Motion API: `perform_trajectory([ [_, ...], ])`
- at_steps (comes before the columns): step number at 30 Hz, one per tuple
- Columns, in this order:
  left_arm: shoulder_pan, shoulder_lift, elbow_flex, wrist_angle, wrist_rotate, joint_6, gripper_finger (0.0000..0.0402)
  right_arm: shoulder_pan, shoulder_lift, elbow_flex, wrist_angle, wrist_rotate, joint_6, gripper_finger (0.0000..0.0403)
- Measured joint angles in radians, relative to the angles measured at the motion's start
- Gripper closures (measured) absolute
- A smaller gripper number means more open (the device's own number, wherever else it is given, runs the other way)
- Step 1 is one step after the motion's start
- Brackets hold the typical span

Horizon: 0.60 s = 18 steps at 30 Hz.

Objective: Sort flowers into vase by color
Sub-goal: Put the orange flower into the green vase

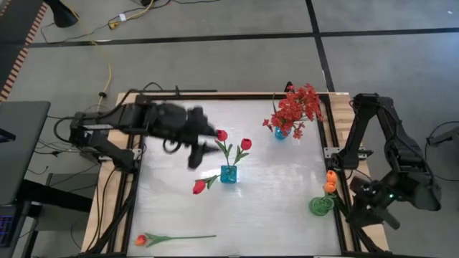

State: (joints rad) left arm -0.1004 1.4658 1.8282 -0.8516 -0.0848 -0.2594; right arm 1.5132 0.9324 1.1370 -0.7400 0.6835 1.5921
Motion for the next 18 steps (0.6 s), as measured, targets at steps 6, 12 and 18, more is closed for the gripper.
perform_trajectory([
  [6, -0.182, 0.000, 0.000, -0.011, 0.013, 0.009, 0.0203, -0.018, 0.004, 0.000, -0.030, -0.054, -0.015, 0.0230],
  [12, -0.321, 0.027, 0.002, -0.051, 0.051, -0.146, 0.0203, -0.018, 0.002, 0.000, -0.036, -0.053, -0.051, 0.0230],
  [18, -0.450, 0.129, -0.001, -0.111, 0.193, -0.412, 0.0203, -0.017, 0.002, 0.000, -0.031, -0.055, -0.040, 0.0230],
])
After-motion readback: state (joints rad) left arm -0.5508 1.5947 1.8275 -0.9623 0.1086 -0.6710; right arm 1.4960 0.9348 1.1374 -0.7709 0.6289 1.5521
